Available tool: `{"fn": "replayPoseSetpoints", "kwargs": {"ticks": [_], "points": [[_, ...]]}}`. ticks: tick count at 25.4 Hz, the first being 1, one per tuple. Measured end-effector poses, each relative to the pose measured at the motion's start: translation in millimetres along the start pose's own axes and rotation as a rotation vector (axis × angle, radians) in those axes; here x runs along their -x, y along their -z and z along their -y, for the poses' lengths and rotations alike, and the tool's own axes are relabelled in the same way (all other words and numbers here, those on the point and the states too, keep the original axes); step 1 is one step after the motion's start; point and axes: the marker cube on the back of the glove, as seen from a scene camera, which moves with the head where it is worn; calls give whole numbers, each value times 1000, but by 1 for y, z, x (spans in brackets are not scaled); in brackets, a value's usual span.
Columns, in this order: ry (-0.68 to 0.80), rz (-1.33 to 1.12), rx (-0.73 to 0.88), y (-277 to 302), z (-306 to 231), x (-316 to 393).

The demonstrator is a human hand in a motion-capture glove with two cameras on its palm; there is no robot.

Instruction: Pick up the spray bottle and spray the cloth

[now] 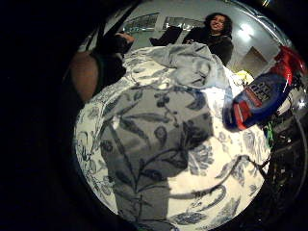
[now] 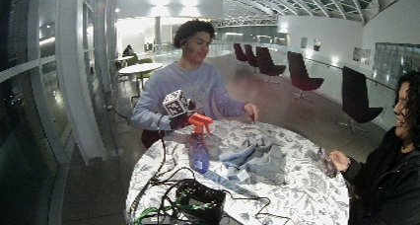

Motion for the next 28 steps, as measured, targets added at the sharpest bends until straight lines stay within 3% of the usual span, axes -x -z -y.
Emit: {"fn": "replayPoseSetpoints", "kwargs": {"ticks": [18,28], "points": [[-86,11,39,16,-1,-16],[-309,282,-46,38,-21,-64]]}}
